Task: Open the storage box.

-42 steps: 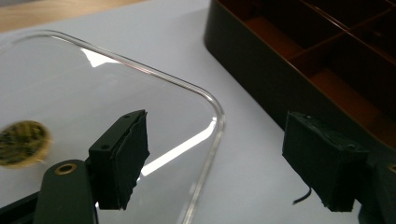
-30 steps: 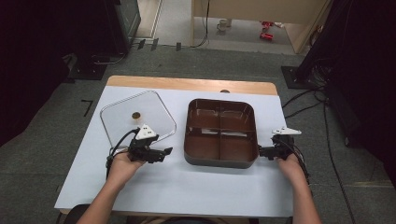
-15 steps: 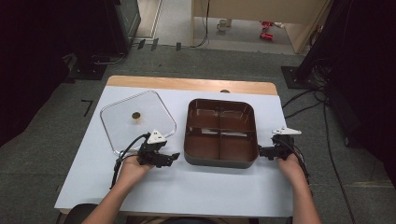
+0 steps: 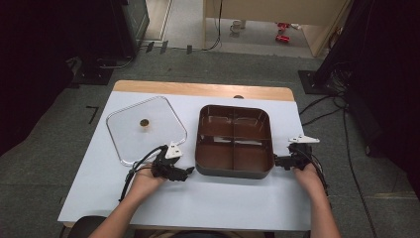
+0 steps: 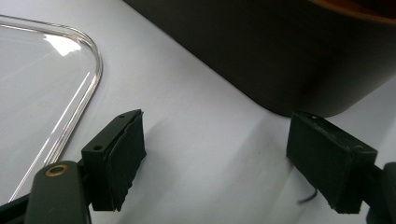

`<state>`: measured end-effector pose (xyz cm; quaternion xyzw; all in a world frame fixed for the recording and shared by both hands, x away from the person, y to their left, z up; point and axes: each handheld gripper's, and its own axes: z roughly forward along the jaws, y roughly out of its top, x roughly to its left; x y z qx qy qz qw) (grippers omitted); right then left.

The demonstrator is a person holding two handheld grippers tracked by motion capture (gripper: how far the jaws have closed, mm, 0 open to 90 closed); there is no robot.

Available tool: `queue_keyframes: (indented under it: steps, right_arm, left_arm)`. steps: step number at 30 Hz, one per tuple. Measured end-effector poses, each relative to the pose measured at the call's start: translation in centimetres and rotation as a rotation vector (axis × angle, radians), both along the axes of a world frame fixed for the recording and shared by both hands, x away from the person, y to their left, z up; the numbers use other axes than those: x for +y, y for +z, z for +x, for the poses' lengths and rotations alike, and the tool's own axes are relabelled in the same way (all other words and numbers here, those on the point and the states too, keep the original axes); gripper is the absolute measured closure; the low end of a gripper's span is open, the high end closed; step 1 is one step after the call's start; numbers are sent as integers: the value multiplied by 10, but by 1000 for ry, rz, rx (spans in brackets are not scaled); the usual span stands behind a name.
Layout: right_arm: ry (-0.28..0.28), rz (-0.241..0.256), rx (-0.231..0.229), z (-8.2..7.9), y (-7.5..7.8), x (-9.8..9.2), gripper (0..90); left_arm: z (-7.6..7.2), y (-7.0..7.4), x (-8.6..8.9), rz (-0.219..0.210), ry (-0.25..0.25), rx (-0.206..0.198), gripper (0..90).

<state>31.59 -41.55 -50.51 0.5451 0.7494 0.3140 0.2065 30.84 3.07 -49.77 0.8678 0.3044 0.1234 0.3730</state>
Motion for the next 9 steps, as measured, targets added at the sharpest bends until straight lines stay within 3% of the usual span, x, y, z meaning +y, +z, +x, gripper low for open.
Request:
queue_keyframes:
  steps: [9]
  right_arm:
    - [0, 0, 0, 0, 0, 0, 0]
  left_arm:
    - [-2, -2, -2, -2, 5, -9, 168]
